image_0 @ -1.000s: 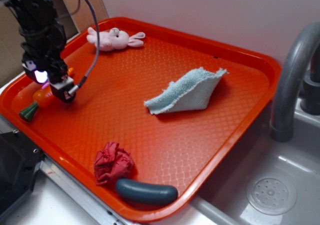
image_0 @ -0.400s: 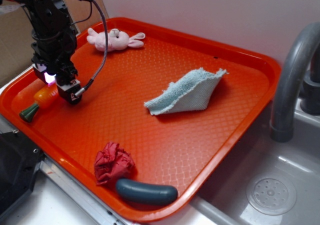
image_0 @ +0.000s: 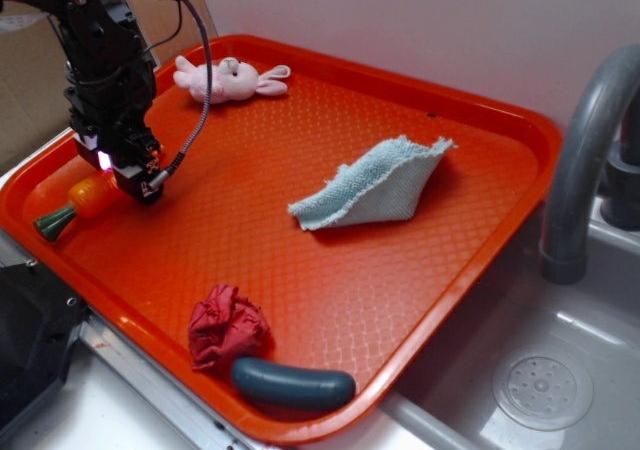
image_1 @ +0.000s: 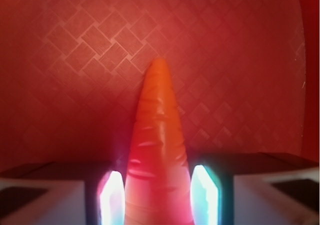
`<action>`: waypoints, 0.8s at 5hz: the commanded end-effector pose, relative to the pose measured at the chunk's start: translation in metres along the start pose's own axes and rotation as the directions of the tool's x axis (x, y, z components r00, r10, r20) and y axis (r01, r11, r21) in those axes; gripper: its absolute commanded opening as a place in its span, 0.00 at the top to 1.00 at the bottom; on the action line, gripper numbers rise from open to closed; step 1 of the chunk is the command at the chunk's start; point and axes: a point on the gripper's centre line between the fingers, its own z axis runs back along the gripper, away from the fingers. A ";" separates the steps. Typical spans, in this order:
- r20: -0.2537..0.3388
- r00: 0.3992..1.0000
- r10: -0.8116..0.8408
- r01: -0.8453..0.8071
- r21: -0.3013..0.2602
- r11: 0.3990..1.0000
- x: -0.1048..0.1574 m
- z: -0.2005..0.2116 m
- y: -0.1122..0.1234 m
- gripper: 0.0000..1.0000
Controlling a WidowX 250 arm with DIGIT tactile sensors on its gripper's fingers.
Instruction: Grab the carrot.
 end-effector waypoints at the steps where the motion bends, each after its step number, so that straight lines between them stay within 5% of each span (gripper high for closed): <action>1: 0.055 0.998 -0.025 0.027 -0.045 0.999 0.000 0.037 0.005 1.00; 4: 0.206 0.970 -0.129 0.164 -0.165 0.973 -0.007 0.155 -0.026 1.00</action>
